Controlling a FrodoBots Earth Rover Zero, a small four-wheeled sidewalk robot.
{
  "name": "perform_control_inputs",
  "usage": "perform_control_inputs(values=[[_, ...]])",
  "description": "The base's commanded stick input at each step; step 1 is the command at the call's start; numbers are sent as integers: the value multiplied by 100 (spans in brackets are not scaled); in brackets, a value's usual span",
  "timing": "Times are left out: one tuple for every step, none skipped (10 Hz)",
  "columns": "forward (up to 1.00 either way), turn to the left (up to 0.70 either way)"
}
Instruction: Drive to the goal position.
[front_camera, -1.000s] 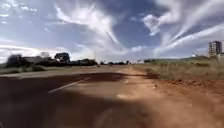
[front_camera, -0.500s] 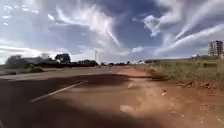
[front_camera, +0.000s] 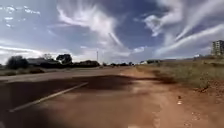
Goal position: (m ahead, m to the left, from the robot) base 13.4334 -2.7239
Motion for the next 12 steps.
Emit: perform_control_inputs(values=[[100, 0], [100, 0], [100, 0], [100, 0], [100, 0], [100, 0], [100, 0], [100, 0], [100, 0], [100, 0], [100, 0], [100, 0]])
